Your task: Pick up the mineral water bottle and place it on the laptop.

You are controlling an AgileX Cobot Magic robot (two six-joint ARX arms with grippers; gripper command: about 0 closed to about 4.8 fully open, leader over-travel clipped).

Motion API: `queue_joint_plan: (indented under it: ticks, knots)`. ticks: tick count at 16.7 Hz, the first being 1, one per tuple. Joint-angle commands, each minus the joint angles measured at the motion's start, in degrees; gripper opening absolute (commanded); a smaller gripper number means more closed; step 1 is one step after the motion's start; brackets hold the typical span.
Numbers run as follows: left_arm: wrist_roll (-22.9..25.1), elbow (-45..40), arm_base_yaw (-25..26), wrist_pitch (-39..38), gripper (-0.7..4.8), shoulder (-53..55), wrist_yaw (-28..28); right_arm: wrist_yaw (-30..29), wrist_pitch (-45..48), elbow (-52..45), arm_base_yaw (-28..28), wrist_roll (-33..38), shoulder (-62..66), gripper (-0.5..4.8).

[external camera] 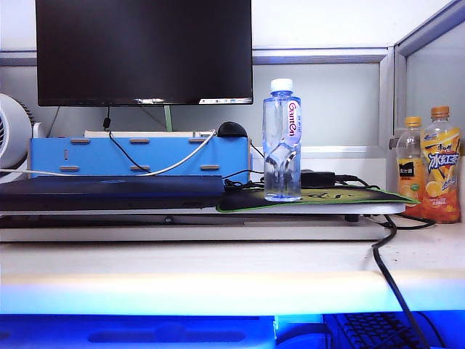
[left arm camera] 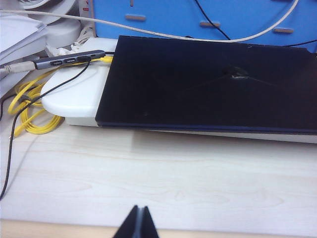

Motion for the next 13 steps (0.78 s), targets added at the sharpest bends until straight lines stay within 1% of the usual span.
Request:
queue_joint_plan:
  ticks: [1,13]
  knots:
    - [0.09,0.00,0.00,0.04,-0.02,-0.13,0.17,-0.11,-0.31,-0.09,0.02,-0.11,0.00,0.50]
    - [0.09,0.00,0.00,0.04,-0.02,-0.11,0.17,-0.15,1.03,-0.09,0.02,-0.04,0.00,0.50]
